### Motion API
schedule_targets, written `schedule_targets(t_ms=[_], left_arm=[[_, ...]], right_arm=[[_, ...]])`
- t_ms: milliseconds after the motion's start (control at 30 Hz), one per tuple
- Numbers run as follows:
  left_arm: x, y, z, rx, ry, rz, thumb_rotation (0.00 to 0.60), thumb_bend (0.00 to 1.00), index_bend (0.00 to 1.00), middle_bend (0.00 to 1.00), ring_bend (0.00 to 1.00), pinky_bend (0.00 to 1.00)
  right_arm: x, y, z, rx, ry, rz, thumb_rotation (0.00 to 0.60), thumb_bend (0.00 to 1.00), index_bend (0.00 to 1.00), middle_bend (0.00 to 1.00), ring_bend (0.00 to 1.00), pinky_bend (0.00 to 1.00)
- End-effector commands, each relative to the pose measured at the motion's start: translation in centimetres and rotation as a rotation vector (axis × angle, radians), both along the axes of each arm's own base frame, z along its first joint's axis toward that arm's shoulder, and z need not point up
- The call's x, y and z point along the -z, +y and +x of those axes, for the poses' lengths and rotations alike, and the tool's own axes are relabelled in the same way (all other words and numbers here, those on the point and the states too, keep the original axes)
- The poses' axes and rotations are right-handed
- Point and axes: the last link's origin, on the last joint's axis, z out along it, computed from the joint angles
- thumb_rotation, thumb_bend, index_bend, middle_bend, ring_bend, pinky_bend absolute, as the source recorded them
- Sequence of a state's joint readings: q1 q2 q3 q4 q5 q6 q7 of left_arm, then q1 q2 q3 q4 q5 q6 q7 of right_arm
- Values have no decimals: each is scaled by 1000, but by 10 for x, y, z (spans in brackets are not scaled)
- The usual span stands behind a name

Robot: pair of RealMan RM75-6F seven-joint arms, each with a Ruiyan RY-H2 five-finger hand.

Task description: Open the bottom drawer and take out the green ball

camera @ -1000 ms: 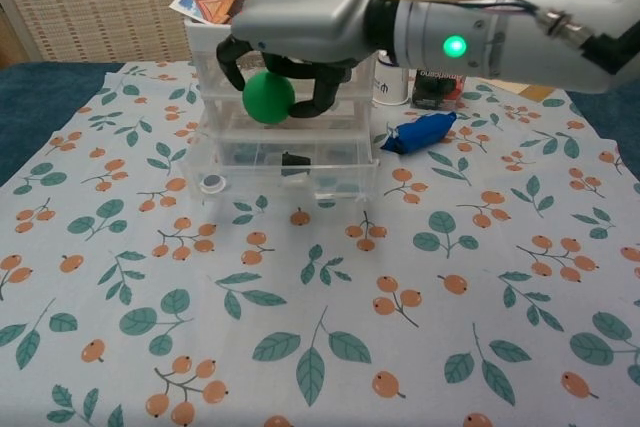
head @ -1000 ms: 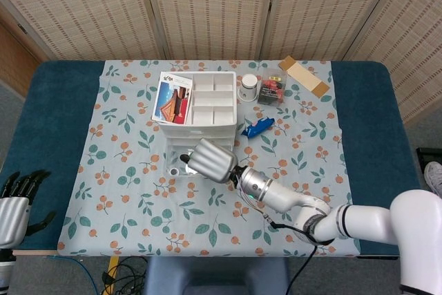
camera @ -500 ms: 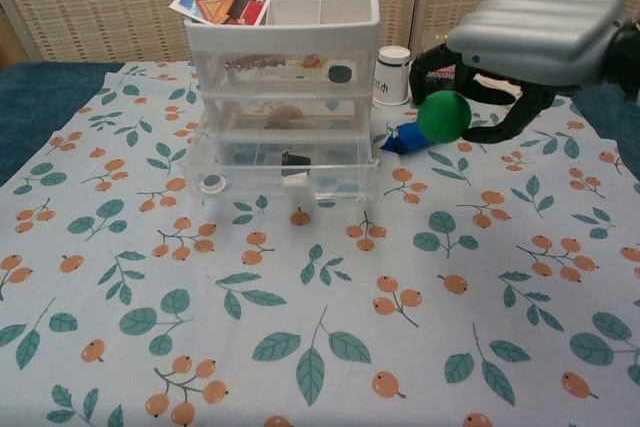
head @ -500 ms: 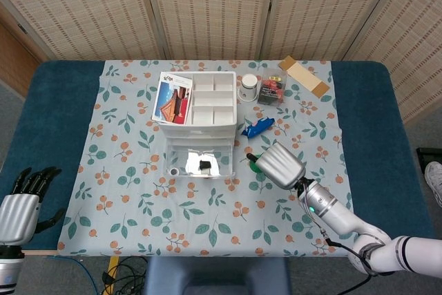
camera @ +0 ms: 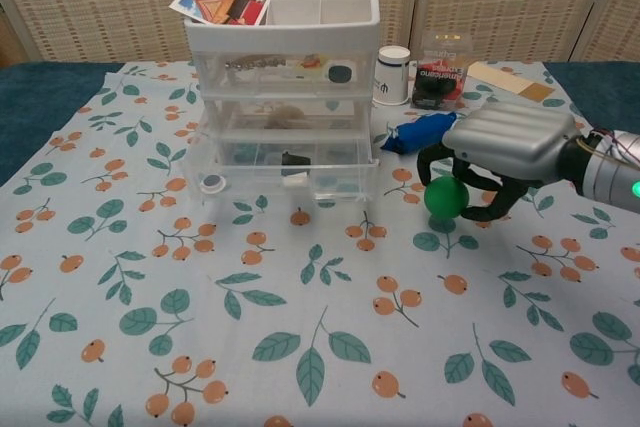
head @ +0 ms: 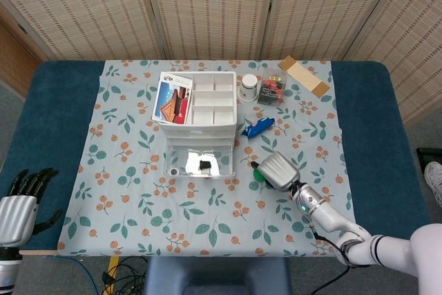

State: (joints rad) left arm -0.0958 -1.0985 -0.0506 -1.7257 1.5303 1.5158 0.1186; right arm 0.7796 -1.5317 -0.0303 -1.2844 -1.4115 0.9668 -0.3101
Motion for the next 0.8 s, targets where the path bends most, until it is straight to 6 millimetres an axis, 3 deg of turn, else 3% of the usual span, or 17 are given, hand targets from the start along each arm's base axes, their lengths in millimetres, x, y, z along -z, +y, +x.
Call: schedule_targets(t_ms=[33, 167, 267, 400, 500, 633, 700, 800], left_arm=[[0, 0, -1, -3, 2, -1, 600, 203, 164, 176, 176, 86], [2, 1, 0, -1, 0, -6, 600, 203, 164, 176, 176, 87], [3, 2, 1, 5, -2, -7, 600, 203, 164, 176, 176, 86], [4, 5, 2, 13, -2, -10, 600, 203, 163, 176, 176, 87], [4, 8, 1, 15, -1, -11, 600, 203, 163, 176, 176, 86], [7, 12, 2, 21, 1, -20, 600, 203, 163, 176, 176, 86], [10, 15, 4, 28, -2, -24, 600, 203, 162, 176, 176, 86], [13, 18, 7, 39, -1, -27, 600, 203, 162, 176, 176, 87]], right_arm=[[6, -1, -2, 22, -6, 16, 600, 484, 314, 815, 932, 1000], [3, 1, -4, 29, -16, 13, 600, 484, 95, 789, 923, 1000], [-6, 3, -5, 32, -29, -6, 600, 484, 6, 767, 910, 1000], [-27, 8, -7, 41, -57, -54, 600, 484, 0, 731, 885, 1000], [-55, 17, -12, 59, -90, -120, 600, 484, 0, 680, 833, 1000], [-94, 37, -24, 104, -117, -224, 600, 484, 0, 531, 672, 988], [-114, 50, -32, 138, -126, -288, 600, 484, 0, 456, 571, 909], [-137, 71, -45, 206, -147, -359, 600, 484, 0, 347, 387, 643]])
